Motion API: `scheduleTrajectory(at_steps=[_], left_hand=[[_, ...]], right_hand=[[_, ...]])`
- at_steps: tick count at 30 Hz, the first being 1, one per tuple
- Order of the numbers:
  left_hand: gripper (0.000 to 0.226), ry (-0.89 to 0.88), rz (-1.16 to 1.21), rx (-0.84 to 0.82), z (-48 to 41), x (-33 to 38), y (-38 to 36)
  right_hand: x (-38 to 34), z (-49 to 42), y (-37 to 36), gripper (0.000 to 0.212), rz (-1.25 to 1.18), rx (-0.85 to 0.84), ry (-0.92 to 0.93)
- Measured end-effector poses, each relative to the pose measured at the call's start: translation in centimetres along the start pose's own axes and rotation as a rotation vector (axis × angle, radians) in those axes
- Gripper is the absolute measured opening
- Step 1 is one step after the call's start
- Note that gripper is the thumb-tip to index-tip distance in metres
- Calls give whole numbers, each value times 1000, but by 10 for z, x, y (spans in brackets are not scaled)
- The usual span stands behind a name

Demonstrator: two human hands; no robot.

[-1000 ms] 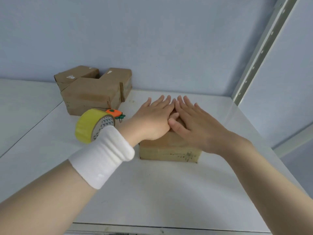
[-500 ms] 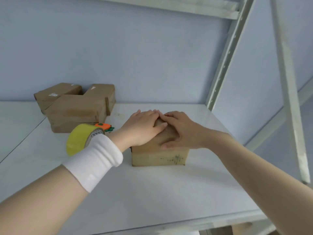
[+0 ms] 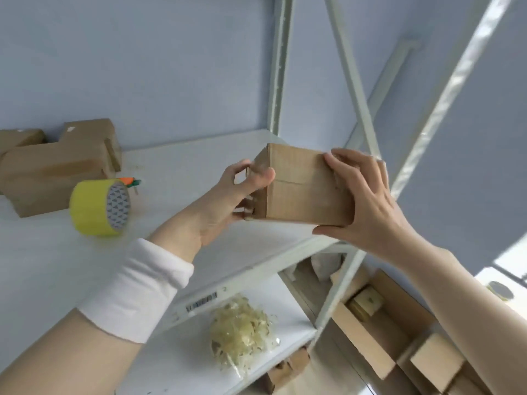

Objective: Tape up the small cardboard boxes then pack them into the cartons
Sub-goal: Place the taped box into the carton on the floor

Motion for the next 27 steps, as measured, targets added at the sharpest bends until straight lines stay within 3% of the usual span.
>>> scheduleTrajectory(at_steps=[2,4,7,9,12,13,15,19,21,27], left_hand=[[107,-96,-55,31,8,1,-32],[113,-245,-176,30,21,1,-71],[114,-427,-317,-39,47,-7,-143],[114,-477,-332,-70,60,-19,-191],[115,-488,-335,-134,73,-42,-267],[115,-502,-345,-165,78,-50,-294],[118,-522,-358,-232,89,-67,-347],[126,-423,-316,-376,108,-118,-434],[121,-317,-237,-444,113,-149,-466],[47,148,-139,-582,100,-259,-542]], right_hand=[[20,33,14,106,-44,-22,-67],[49,73,26,102,-205,-54,-246],[112,151,40,105,-681,-23,-786],[141,206,38,93,-983,-40,-1058],[168,270,40,42,-1282,-76,-1210],[177,288,42,36,-1367,-67,-1236],[203,324,48,49,-1500,4,-1286],[256,399,54,74,-1540,175,-1432],[283,434,55,72,-1507,229,-1482],[355,522,40,75,-1408,275,-1712]])
Point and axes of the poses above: each hand's wrist, its own z-axis away from the middle knuckle, its own y-axis out of the back of the hand, x = y × z, the point moved 10 cm from there along -z, towards the middle knuckle, and after that the axes turned 12 degrees about -y, right-handed, at the moved point
